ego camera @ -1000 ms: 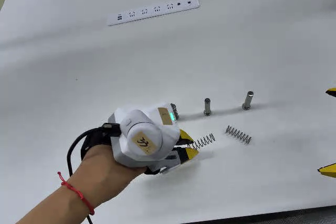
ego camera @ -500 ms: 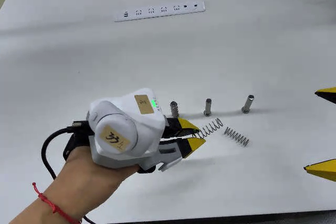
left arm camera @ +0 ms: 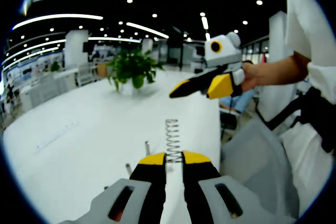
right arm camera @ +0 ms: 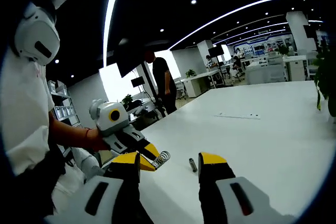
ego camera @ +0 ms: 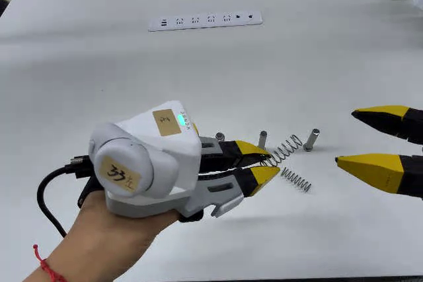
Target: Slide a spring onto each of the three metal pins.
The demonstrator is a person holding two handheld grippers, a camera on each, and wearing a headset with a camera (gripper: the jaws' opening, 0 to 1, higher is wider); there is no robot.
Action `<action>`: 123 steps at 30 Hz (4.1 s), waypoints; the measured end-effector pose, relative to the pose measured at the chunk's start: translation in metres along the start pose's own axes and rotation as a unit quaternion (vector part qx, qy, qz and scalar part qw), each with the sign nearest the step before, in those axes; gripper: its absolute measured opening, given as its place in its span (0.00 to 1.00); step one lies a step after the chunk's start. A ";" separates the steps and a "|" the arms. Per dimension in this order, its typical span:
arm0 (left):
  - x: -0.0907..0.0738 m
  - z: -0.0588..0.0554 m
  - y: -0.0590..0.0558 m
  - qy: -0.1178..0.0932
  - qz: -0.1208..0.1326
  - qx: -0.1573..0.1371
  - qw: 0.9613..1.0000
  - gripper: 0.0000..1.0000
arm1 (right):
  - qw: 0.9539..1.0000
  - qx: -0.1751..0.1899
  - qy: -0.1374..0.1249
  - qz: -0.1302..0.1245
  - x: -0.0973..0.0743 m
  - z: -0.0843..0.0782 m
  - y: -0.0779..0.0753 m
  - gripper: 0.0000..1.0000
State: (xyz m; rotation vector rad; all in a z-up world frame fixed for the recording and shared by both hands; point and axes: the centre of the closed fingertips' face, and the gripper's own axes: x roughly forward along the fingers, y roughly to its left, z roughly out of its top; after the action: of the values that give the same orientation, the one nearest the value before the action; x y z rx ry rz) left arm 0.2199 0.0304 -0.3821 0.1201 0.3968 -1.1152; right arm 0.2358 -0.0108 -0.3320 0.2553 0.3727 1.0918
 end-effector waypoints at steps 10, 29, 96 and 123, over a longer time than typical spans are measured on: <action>0.001 0.017 -0.007 -0.038 -0.006 -0.013 0.999 0.11 | 0.996 0.079 -0.030 0.004 0.017 0.001 0.008 0.30; 0.003 0.028 -0.011 -0.061 -0.013 -0.026 0.998 0.11 | 0.992 0.118 -0.044 0.021 0.023 0.003 0.015 0.12; 0.010 0.012 -0.021 -0.035 -0.043 -0.024 0.998 0.10 | 0.995 -0.056 0.073 0.043 0.027 -0.005 0.033 0.12; 0.007 0.016 -0.022 -0.045 -0.048 -0.014 0.998 0.10 | 0.883 -0.278 0.308 0.219 0.018 0.000 0.037 0.33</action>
State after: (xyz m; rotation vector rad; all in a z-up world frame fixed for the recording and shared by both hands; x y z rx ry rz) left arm 0.2072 0.0104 -0.3679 0.0269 0.3402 -1.2044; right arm 0.2133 0.0220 -0.3209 -0.5675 0.5596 1.6746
